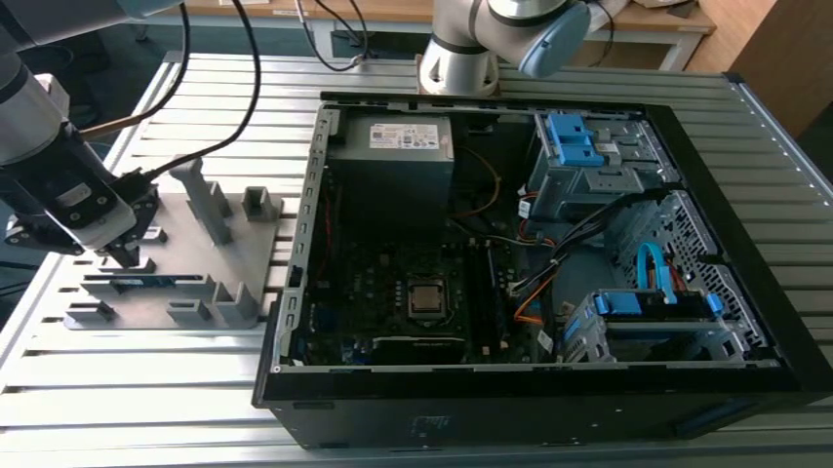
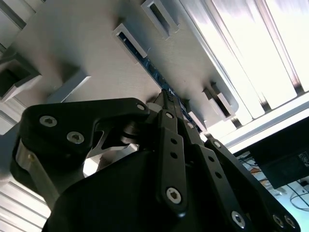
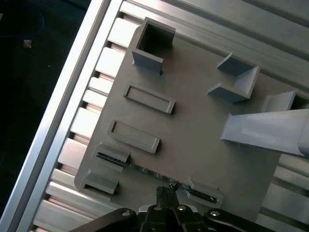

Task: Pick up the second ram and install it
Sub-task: 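Pick up the second ram and move it above second insertion slot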

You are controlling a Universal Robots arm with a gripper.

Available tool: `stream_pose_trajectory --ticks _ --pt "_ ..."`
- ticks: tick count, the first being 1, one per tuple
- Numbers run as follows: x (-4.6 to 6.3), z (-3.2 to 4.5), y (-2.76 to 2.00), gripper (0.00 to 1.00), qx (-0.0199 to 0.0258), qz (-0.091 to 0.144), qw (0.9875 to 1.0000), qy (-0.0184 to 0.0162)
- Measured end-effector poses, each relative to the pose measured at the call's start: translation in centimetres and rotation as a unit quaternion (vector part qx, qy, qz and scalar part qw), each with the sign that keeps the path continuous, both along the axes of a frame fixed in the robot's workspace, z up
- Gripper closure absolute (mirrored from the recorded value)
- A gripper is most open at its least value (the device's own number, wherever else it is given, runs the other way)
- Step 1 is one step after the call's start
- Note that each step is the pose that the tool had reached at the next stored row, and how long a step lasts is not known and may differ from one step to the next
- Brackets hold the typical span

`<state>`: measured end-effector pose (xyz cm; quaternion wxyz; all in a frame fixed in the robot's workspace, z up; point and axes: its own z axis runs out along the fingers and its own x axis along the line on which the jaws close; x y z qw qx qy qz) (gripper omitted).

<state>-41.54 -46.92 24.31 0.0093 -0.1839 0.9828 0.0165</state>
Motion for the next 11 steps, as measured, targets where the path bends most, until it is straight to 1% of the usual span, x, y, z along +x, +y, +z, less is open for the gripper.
stream_pose_trajectory --ticks 5,11 --pt "0.00 0.00 0.00 0.90 0.0000 0.020 0.9998 0.0000" --pt "0.00 0.00 0.00 0.90 0.0000 0.044 0.9990 0.0000"
